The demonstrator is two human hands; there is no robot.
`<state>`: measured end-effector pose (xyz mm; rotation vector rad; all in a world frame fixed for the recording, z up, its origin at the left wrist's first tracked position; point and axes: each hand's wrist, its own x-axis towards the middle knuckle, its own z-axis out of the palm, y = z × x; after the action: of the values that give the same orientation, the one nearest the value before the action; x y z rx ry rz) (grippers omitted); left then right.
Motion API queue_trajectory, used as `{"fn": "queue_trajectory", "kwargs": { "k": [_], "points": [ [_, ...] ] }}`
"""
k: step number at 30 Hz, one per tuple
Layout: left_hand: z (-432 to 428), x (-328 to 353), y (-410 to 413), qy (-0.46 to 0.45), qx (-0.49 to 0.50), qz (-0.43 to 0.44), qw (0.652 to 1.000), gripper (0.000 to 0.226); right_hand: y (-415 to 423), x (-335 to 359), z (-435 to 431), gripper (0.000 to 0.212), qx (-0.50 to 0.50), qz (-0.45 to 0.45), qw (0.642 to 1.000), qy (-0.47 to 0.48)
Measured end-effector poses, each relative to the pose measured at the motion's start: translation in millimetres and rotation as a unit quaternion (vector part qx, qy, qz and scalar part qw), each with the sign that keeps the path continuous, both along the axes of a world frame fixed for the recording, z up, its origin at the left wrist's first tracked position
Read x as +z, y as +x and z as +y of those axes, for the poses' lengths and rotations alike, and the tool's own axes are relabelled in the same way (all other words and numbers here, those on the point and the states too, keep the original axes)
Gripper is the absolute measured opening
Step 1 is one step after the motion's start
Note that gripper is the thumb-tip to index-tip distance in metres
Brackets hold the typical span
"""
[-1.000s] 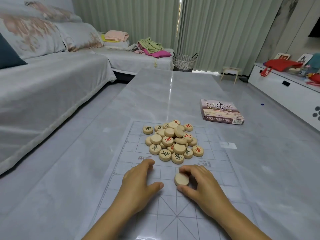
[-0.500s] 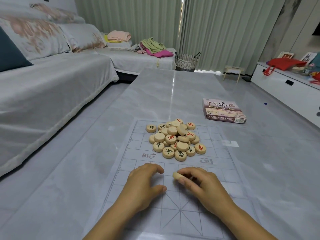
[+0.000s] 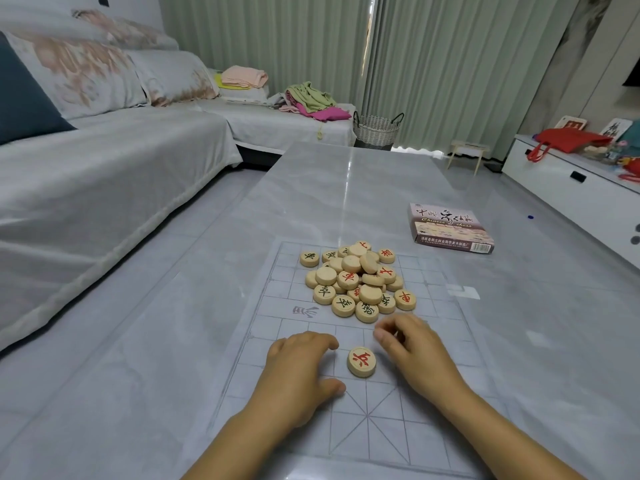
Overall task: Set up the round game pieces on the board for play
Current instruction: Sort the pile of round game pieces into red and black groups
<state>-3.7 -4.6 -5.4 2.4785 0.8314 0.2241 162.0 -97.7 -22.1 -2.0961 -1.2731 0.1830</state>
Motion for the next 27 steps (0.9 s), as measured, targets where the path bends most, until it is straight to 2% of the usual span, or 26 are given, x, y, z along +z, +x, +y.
{"fn": "queue_trajectory", "kwargs": {
  "k": [5,10,12,16,20,22,24,27],
  "points": [
    [2.0,-4.0,3.5,0.024,0.007,0.008,1.000,0.058,27.7,19.9,40.0,0.035,-0.048,-0.048,0.998,0.010],
    [-0.9,-9.9,16.4,0.048,0.009,-0.006,0.999,0.062,28.3,21.6,67.1,0.048,-0.093,-0.140,0.981,-0.093],
    [-4.1,-11.7,20.9,0.038,0.007,-0.008,0.999,0.064,24.4,19.9,68.6,0.046,-0.100,-0.169,0.976,-0.095],
    [-6.7,-15.1,25.0,0.043,-0.005,0.003,0.999,0.053,17.0,25.3,53.8,0.040,-0.080,-0.108,0.990,-0.045],
    [-2.0,-14.3,21.2,0.056,0.004,-0.006,0.998,0.039,2.0,21.8,11.4,0.020,-0.040,0.091,0.995,-0.019],
    [4.1,-12.3,18.2,0.066,0.024,-0.003,0.998,0.040,-1.9,14.3,-6.9,0.013,-0.030,0.151,0.988,-0.021],
    [10.3,-11.3,15.6,0.065,0.045,0.001,0.997,0.041,-0.7,8.2,-15.6,0.012,-0.036,0.157,0.987,-0.011],
    [14.3,-10.4,11.8,0.046,0.054,0.012,0.997,0.046,3.9,1.2,-16.2,0.020,-0.058,0.111,0.992,-0.003]
  ]
}}
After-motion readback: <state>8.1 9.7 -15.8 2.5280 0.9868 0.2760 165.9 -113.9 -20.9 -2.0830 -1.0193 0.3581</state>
